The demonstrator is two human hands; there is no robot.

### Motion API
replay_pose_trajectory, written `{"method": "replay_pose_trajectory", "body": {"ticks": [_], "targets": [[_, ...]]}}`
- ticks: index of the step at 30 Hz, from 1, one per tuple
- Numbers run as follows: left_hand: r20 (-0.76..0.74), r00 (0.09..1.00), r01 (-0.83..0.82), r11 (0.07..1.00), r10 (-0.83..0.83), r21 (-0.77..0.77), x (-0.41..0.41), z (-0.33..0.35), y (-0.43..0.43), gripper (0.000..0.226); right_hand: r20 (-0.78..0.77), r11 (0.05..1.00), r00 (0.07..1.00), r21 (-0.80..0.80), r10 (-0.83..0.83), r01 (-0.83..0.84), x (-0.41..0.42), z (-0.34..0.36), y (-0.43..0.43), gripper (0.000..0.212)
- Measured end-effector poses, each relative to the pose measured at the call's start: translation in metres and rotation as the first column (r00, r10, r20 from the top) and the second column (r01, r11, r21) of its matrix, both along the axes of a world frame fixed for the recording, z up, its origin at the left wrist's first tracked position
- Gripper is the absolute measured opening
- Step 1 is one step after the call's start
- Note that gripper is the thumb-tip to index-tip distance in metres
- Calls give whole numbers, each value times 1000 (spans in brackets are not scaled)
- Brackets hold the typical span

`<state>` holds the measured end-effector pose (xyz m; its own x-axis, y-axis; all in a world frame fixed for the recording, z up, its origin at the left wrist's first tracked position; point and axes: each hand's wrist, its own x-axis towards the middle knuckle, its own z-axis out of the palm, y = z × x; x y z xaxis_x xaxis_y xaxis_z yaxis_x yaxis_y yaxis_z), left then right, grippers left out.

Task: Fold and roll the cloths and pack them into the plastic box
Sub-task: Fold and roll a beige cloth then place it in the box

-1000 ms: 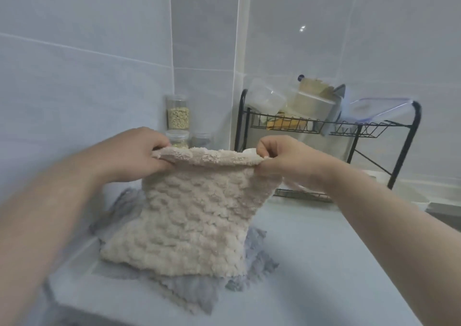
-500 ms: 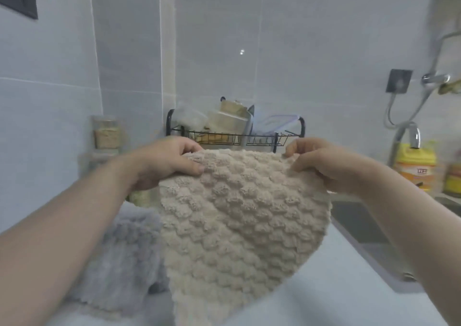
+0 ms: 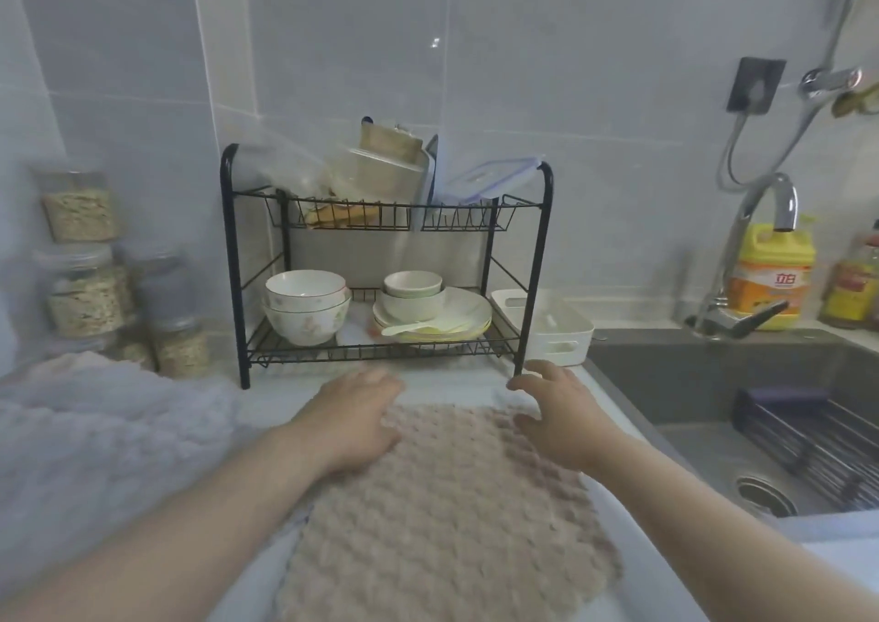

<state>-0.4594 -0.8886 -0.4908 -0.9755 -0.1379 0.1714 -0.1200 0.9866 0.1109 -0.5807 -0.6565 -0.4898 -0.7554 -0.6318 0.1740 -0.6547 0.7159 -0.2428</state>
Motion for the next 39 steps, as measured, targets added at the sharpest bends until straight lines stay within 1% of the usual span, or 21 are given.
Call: {"method": "replay_pose_trajectory", "body": {"ticks": [2,3,4,5,7,8,9,11,12,13,15,16,19,22,25,27,28,29,32,36,39], "targets": [[156,980,95,981,-122,167,13,2,6,43,63,992,993,72,96,-100,10,12,9,37],[262,950,119,972,-171,200,21,3,9,42,126,983,986,134,110,-126,15,17,15,37],[359,911,140,971,-202,192,29,3,12,46,185,967,978,219,94,-134,18,18,21,42],[419,886,153,978,-199,141,34,1,12,58,229,943,970,296,81,-149,23,20,26,45],[412,895,174,984,-171,31,39,-2,11,74,290,903,955,394,55,-172,29,13,27,35],[380,911,172,985,-162,8,40,-3,10,76,270,897,962,411,49,-161,31,6,25,32],[358,922,160,987,-148,-4,40,-4,9,79,238,914,971,390,15,-109,33,1,22,37],[358,926,134,991,-122,-11,40,-7,8,84,180,967,975,243,-128,82,35,-1,20,50],[371,922,119,993,-109,-3,39,-8,7,85,209,971,954,153,-213,184,35,1,21,49],[370,923,109,994,-108,17,37,-9,5,85,345,966,902,79,-259,247,36,4,23,47],[368,923,93,994,-108,59,37,-9,3,85,669,959,720,-35,-185,280,42,10,29,43],[368,924,85,994,-106,72,37,-9,3,86,736,960,666,-80,-125,269,48,14,32,43],[362,927,73,994,-100,86,38,-11,2,87,755,931,655,-257,26,260,57,14,40,64],[363,928,56,994,-88,97,41,-14,3,86,806,829,568,-428,169,361,68,11,40,72],[355,931,50,994,-83,101,44,-13,7,84,867,727,422,-467,264,504,76,4,38,73],[350,934,44,994,-78,105,46,-13,8,82,887,651,370,-456,276,606,80,4,40,74],[353,933,38,994,-73,105,47,-12,9,82,893,659,367,-442,261,608,82,7,41,76],[357,932,32,994,-68,106,47,-13,9,81,900,701,369,-418,232,578,87,10,43,78],[361,930,25,994,-63,108,49,-13,11,77,881,844,455,-341,133,414,98,15,48,77],[367,927,20,988,-75,150,53,-10,7,80,845,842,532,-323,52,432,97,19,53,59],[380,919,39,982,-108,186,57,-7,1,82,797,897,596,-188,-98,399,91,22,64,48]]}}
